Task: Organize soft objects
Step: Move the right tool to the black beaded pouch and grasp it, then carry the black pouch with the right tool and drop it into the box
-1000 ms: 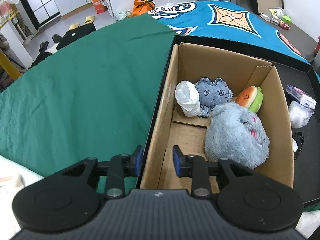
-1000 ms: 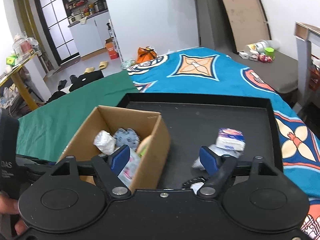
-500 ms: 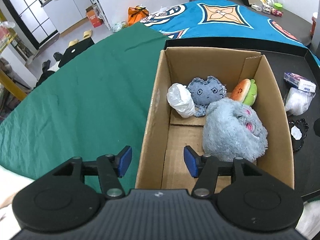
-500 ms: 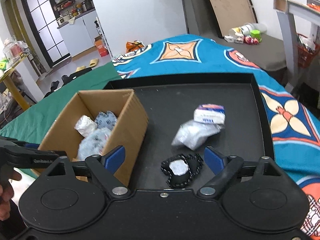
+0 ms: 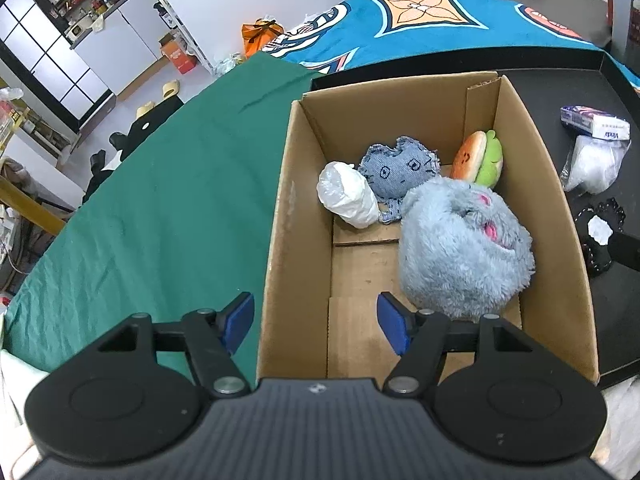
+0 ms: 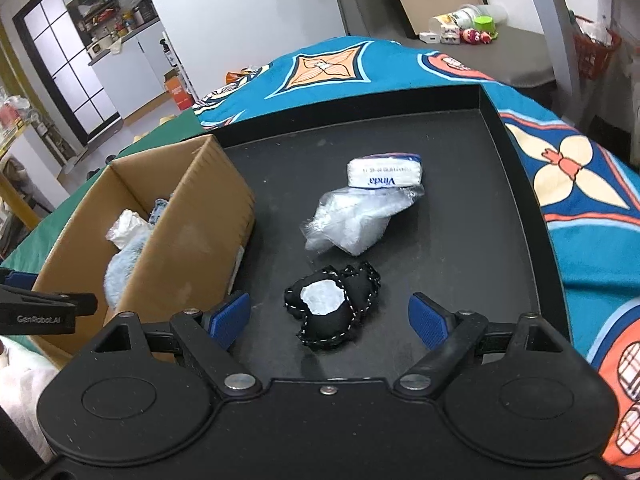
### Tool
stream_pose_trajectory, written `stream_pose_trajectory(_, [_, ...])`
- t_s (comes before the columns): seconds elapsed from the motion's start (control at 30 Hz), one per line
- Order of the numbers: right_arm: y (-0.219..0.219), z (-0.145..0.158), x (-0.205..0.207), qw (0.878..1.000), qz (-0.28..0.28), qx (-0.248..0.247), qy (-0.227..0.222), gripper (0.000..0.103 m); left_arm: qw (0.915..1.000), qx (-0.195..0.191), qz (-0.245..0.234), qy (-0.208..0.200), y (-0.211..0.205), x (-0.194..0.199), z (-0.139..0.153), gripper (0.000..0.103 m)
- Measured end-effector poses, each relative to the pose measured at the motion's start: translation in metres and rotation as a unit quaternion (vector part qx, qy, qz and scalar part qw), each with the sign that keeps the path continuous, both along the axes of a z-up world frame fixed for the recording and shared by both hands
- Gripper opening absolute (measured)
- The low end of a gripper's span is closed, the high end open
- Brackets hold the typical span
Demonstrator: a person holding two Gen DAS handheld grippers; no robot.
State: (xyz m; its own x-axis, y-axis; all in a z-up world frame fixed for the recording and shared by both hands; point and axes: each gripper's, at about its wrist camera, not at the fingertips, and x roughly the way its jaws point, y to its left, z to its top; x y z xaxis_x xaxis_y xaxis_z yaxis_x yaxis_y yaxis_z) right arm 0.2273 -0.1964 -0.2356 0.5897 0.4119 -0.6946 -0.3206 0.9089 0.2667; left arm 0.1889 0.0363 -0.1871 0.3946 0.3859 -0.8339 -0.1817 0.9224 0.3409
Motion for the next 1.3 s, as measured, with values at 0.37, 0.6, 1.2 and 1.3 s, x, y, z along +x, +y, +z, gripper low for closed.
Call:
stream_pose_trajectory(0.37, [-0.013, -0.02, 0.021, 0.997, -0.057, 0.043, 0.02, 0.074, 0.9995, 0.025, -0.009, 0.017, -0.012, 0.007, -0.007, 0.067])
stream_pose_trajectory(0.6, [-0.007, -0.031, 0.025, 0.998, -0.05, 0.037, 0.029, 0.069, 0.9992, 0.029, -0.006, 0.026, -0.014, 0.01, -0.009, 0.067])
stream_pose_trajectory(1.2, [0.012, -0.033, 0.016, 0.999, -0.018, -0.034, -0.013, 0.044, 0.999, 0.03, -0.004, 0.032, -0.012, 0.013, -0.012, 0.067])
stream_pose_trajectory(1.3, [0.01, -0.03, 0.014, 0.999, -0.011, -0.037, -0.007, 0.033, 0.9991, 0.031, -0.006, 0.029, -0.013, 0.012, -0.011, 0.067])
